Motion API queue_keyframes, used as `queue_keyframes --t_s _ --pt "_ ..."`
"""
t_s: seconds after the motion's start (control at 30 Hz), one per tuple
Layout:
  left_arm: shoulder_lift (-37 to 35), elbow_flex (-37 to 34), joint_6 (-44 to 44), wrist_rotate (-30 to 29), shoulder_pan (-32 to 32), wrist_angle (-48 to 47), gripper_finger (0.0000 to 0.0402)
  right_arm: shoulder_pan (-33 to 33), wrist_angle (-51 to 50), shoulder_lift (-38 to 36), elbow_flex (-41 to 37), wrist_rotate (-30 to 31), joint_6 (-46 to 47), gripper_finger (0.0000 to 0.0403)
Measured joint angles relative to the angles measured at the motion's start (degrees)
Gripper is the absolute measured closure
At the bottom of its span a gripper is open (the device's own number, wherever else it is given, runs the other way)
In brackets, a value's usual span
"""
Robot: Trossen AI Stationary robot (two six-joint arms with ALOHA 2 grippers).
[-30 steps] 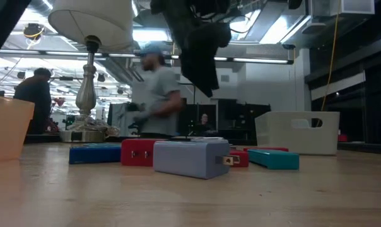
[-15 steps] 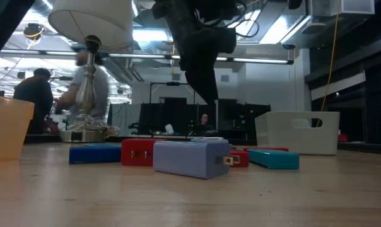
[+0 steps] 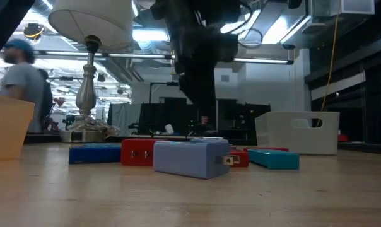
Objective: Pick & Place Office items
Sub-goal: Put the top light blue charger adapter into the orange bin
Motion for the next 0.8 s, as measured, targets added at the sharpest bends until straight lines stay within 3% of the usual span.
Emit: queue_keyframes --t_s 0.17,0.8 --pt "2.9 0.0 -1.5 -0.2 -1.2 0.1 0.0123 0.0 -0.2 0.0 0.0 -2.4 -0.2 0.0302" --pt "5.5 0.0 -3.8 -2.2 -2.1 -0.1 0.0123 0.0 -0.3 0.0 0.0 -2.4 -0.9 0.0302"
